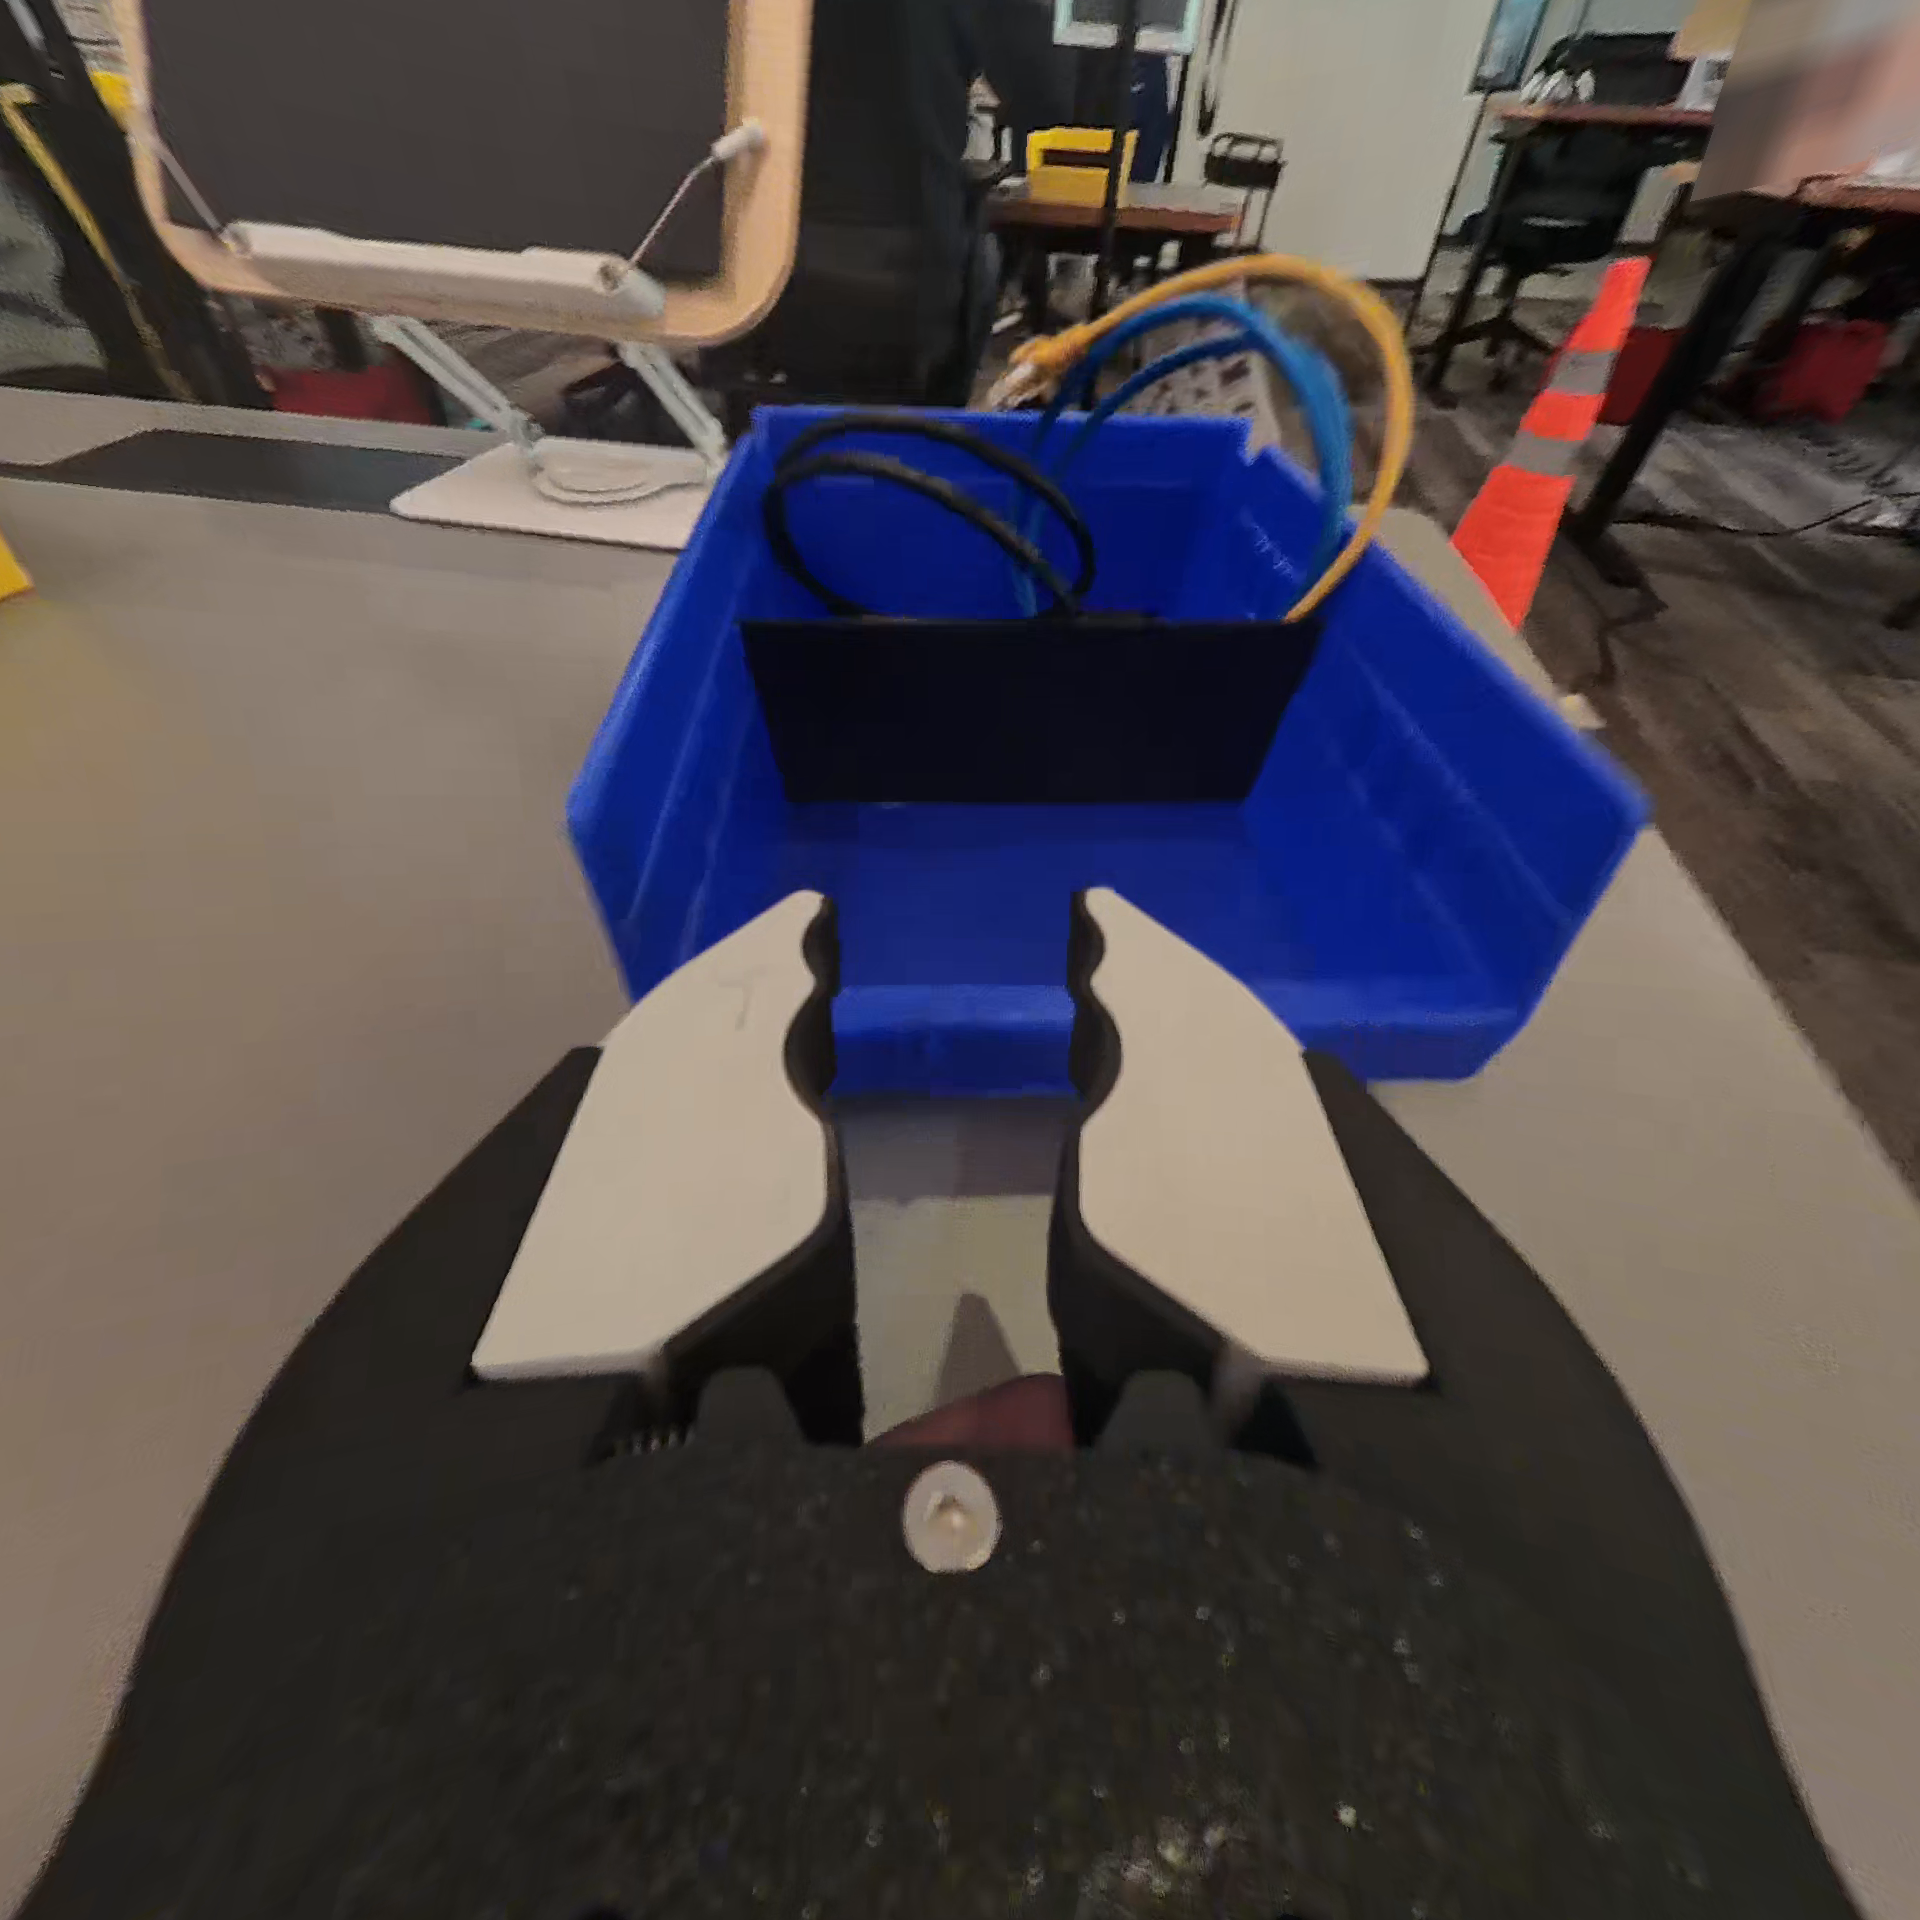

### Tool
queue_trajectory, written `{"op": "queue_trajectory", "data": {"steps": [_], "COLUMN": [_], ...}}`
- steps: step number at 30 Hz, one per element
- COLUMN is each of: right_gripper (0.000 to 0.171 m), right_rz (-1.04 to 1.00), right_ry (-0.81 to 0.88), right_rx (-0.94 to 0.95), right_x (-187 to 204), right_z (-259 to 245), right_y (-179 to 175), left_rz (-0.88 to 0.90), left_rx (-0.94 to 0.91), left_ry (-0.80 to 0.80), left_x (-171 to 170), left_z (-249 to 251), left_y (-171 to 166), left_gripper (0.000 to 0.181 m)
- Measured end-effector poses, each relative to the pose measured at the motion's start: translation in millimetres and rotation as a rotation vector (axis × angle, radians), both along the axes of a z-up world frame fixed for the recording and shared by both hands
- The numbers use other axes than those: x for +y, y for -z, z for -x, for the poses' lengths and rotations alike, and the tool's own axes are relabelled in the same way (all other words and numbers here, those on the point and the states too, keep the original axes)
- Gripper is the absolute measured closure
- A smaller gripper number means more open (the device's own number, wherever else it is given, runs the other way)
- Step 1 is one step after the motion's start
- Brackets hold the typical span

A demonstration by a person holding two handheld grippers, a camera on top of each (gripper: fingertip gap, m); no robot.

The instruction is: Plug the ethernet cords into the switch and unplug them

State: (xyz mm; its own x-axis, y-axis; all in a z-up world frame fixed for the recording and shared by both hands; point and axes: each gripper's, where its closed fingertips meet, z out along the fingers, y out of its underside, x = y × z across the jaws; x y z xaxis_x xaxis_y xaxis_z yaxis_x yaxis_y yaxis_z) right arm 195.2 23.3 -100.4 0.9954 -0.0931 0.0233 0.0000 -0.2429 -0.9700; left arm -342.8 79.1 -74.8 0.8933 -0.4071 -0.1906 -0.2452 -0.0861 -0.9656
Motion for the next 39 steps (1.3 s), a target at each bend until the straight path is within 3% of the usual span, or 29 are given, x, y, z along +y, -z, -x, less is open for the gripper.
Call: {"op": "queue_trajectory", "data": {"steps": [6,25,30,34,37,39], "right_gripper": [0.13,0.132,0.123,0.114,0.101,0.1], "right_rz": [0.056,0.063,0.04,0.137,0.147,0.167], "right_ry": [0.002,-0.023,-0.235,-0.178,-0.235,-0.333], "right_rx": [0.032,-0.027,0.084,-0.023,0.015,-0.013], "right_x": [-2,1,16,46,51,43], "right_z": [4,6,68,81,113,143], "right_y": [15,18,12,22,23,23], "left_rz": [0.133,0.139,0.163,0.169,0.188,0.25], "left_rx": [-0.087,0.024,0.069,0.11,0.094,0.048], "left_ry": [0.045,0.093,0.11,0.141,0.17,0.232], "left_x": [3,-7,-9,-10,-11,-14], "left_z": [-15,-36,-40,-51,-65,-86], "left_y": [15,29,38,45,50,57], "left_gripper": [0.154,0.154,0.154,0.152,0.151,0.139]}}
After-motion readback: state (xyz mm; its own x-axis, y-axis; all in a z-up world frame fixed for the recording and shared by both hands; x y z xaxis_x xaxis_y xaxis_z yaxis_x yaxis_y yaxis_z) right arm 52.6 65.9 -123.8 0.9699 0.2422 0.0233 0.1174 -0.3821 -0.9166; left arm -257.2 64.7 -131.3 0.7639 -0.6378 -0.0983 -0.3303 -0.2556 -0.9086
